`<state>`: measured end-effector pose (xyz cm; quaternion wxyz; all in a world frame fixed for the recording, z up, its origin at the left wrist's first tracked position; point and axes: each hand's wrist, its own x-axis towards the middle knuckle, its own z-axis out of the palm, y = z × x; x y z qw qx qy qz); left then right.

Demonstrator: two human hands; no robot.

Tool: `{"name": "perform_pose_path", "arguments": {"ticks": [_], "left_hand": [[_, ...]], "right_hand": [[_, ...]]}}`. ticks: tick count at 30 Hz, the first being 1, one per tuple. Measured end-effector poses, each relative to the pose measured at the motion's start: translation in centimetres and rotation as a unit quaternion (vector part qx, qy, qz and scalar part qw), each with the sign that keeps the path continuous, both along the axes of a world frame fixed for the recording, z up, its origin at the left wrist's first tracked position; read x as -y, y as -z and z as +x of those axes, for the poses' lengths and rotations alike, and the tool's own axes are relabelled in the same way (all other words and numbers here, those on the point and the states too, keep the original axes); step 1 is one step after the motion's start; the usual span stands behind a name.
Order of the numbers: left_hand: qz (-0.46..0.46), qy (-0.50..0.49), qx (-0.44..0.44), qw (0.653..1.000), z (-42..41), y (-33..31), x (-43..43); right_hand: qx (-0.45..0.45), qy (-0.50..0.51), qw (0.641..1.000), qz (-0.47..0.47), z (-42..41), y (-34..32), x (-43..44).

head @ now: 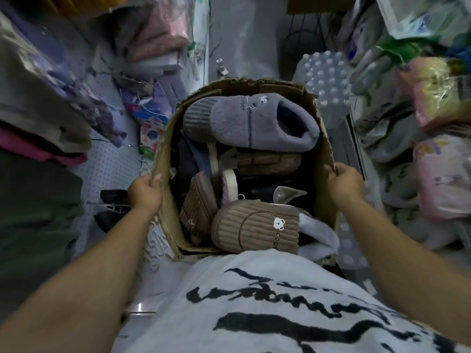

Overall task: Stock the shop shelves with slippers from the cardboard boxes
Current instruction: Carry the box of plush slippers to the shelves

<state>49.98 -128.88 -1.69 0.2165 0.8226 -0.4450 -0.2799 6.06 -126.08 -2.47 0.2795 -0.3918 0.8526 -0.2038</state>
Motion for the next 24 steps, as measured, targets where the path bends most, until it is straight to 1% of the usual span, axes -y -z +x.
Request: {"name": "perform_pose_path", "arguments": {"ticks": [3,9,12,16,20,23,24], "left_hand": [[0.011,0.0,0.01,1.0,-0.3,0.5,2.6],[0.012,-0.027,0.043,0.999,-1.5,0.4,7.5],[0.018,-0.044,0.037,0.998,-2.5,0.9,9.7],[0.021,-0.082,0.022,0.996,-6.0,0.8,13.8],[-0.009,-0.083,0.023,0.996,-10.4,-0.4,19.4],[-0.068,-0.068,0.013,0.995,-13.7,-1.6,24.8],[-0.089,-0.055,0.019,0.994,-14.6,-1.8,26.8]], "right_hand": [[0.009,0.009,1.0,0.001,0.4,0.7,2.3],[0.032,-0.018,0.999,-0.006,-0.6,1.0,9.4],[0.043,-0.043,0.998,-0.001,-1.6,1.6,13.7],[0.046,-0.082,0.996,-0.002,-5.2,0.8,20.6],[0.055,-0.092,0.994,-0.018,-10.0,0.4,26.4],[0.077,-0.037,0.996,-0.025,-13.5,0.9,30.0],[0.07,-0.016,0.997,-0.027,-14.6,0.9,31.2]]}}
